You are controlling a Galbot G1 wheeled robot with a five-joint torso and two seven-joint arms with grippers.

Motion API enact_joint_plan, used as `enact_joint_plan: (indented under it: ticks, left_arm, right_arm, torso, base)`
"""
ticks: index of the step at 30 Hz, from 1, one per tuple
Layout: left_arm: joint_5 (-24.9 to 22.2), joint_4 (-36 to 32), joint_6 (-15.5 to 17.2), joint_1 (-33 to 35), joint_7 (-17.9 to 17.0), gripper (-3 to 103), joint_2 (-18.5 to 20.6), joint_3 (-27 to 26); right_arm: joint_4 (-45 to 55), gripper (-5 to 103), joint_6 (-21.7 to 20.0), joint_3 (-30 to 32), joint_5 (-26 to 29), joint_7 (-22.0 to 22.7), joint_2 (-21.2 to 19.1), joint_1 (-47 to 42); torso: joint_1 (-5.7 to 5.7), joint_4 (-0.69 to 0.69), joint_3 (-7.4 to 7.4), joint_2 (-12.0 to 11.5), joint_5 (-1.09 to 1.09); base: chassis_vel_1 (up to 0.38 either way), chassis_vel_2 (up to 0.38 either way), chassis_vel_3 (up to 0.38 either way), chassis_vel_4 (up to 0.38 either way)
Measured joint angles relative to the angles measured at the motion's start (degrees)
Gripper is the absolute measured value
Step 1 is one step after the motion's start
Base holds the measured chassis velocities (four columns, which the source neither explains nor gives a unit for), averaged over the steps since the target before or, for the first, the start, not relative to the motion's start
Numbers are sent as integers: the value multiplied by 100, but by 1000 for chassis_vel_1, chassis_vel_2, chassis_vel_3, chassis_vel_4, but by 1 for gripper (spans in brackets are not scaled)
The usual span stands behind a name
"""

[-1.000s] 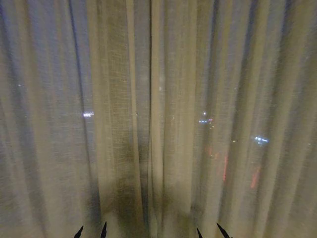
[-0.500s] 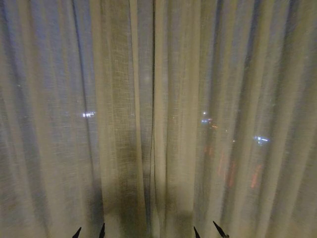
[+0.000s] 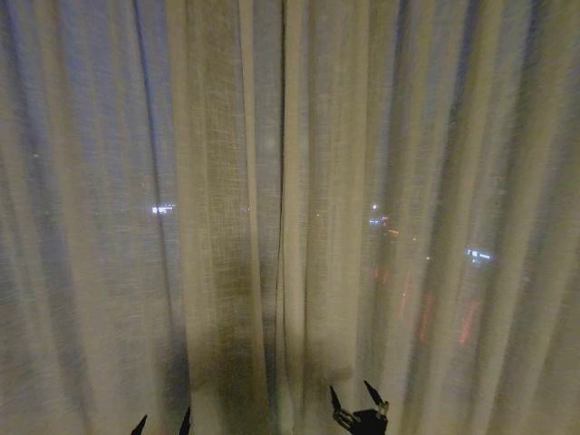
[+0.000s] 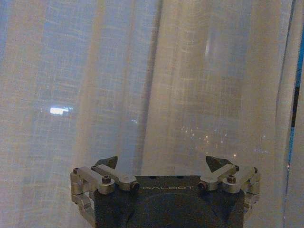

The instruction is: Open the curtains by pulling them apart, changing their state from closed to fully open.

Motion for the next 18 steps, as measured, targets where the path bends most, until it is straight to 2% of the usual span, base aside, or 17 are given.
enact_joint_plan:
  ticks: [9, 12, 18]
  left_arm:
    - [58, 33, -16, 105, -4, 100, -121, -73]
    - [108, 43, -46, 178, -6, 100, -153, -113]
    - [260, 52, -140, 324, -6, 100, -315, -179]
  right_arm:
    - [-387, 100, 32, -465, 291, 89, 0, 617]
    - [-822, 100, 289, -663, 318, 342, 0, 1037]
    - [-1282, 100, 359, -763, 355, 484, 0, 1517]
  torso:
    - [0, 2, 0, 0, 2]
    - [0, 0, 0, 0, 1]
    - [0, 2, 0, 0, 2]
  base:
    - [0, 0, 0, 0]
    - [0, 0, 0, 0]
    - [0, 0, 0, 0]
